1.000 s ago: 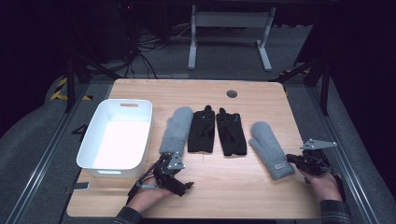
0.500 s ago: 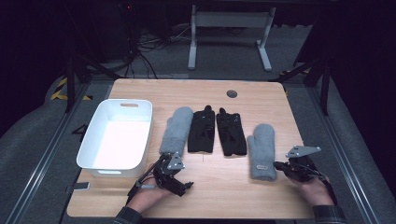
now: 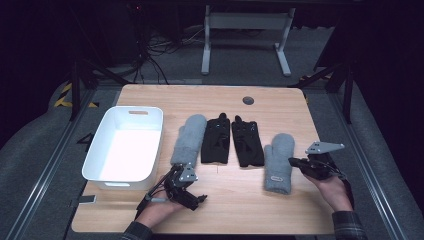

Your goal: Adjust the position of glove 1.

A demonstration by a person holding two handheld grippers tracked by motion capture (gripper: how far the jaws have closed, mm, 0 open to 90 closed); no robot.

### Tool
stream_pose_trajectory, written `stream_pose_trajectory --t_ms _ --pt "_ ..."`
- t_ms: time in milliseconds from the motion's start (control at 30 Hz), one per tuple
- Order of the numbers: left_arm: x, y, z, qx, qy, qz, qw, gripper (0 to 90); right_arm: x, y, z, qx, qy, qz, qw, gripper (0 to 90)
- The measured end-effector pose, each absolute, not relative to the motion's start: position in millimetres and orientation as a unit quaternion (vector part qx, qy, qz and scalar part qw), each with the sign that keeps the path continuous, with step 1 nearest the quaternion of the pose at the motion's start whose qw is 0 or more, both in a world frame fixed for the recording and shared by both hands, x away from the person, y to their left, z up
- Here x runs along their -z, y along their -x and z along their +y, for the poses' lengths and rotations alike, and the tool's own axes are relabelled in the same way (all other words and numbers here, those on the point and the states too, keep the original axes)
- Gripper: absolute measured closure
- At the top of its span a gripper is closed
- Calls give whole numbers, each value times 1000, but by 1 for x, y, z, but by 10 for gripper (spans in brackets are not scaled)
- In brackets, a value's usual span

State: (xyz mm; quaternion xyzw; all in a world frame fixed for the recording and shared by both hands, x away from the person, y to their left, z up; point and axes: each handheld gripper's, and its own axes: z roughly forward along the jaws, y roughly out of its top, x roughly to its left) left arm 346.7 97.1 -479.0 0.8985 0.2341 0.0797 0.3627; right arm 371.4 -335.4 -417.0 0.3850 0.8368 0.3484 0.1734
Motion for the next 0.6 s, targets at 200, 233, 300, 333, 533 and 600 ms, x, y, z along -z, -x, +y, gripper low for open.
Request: stream_pose_trajectory --t_ms 200,233,300,333,533,600 --pt "479 -347 97 -81 -899 234 362 7 426 -393 -322 -334 -378 847 167 900" --pt "479 -347 97 -80 -899 234 363 7 428 -394 -321 -331 -378 848 166 900" --pt "479 -347 97 -81 -899 234 362 7 434 -397 -322 -314 -383 854 161 900" --pt "479 -347 97 -81 -899 234 362 7 436 -397 -323 -309 -383 856 159 900" --pt "479 -347 97 -81 -899 234 362 7 440 -382 -335 -296 -397 855 154 900" --pt "479 -347 97 -81 -899 234 362 7 440 -375 -337 -298 -399 854 151 900"
